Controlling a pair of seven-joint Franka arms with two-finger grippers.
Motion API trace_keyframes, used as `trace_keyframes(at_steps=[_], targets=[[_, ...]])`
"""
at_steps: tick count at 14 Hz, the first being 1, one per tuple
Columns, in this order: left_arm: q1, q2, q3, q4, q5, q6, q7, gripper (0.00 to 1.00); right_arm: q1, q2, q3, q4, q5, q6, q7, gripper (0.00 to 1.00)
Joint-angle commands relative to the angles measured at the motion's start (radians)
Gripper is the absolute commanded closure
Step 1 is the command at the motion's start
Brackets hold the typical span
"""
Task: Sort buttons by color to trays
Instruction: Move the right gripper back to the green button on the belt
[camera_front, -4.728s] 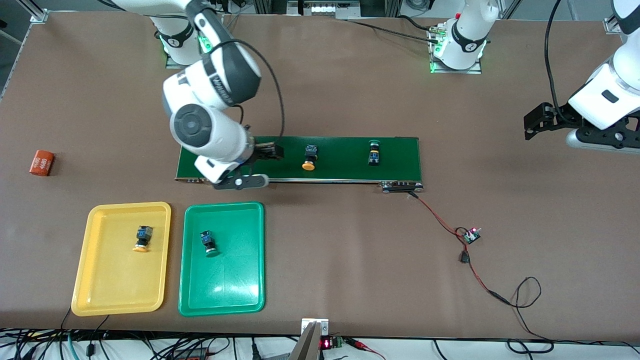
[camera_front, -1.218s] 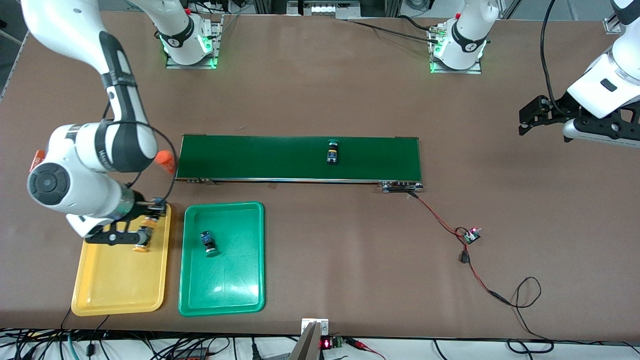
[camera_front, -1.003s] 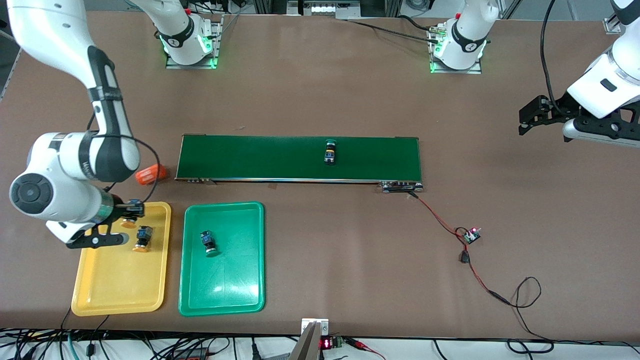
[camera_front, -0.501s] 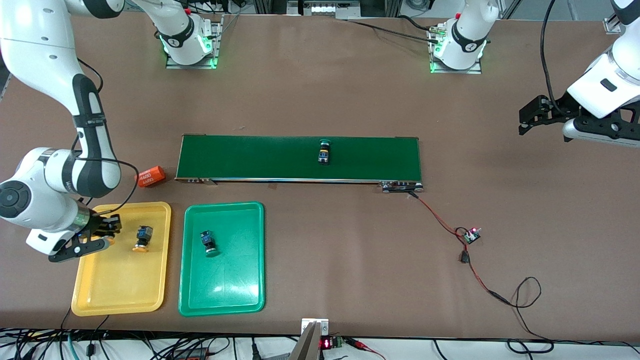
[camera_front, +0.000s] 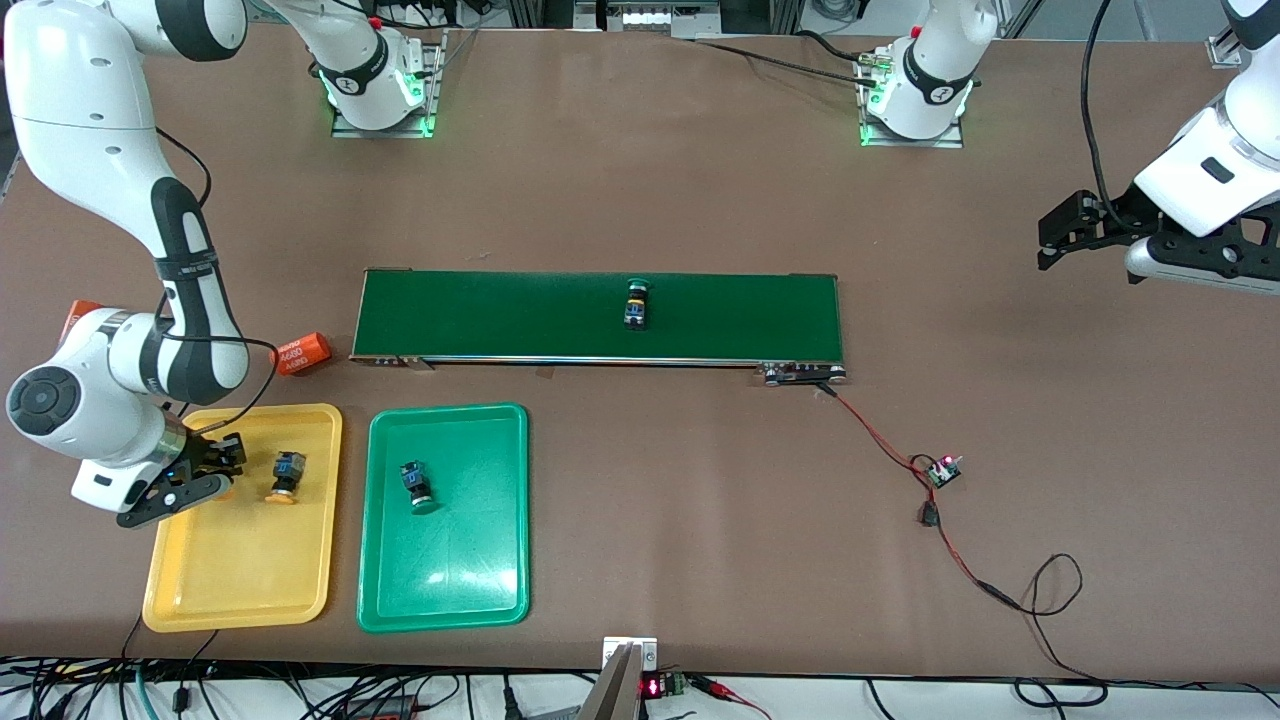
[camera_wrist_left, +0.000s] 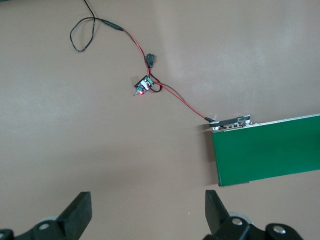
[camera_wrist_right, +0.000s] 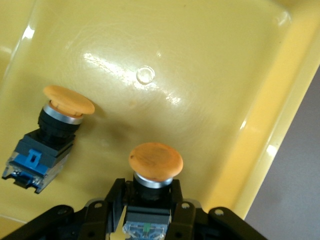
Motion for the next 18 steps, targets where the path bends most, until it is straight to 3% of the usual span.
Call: trace_keyframes(at_steps=[1,10,13,18], targets=[[-0.001,0.002,0.005,0.02,-0.015,-0.02,0.019,0.0,-0.023,-0.026,0.034,-0.036,0.028,0.032,-0.032,0.01],[0.0,0.002,0.005,0.018,-0.015,-0.02,0.021,0.0,0.015,-0.244,0.054,-0.033,0.053,-0.385,0.046,0.0],[0.0,0.002,0.005,0.018,-0.015,-0.02,0.021,0.0,0.045,-0.279,0.082,-0.035,0.059,-0.482,0.239,0.0],[0.002,0.002,0.005,0.018,-0.015,-0.02,0.022,0.0,0.205,-0.343,0.091,-0.044,0.058,-0.605,0.563,0.0]])
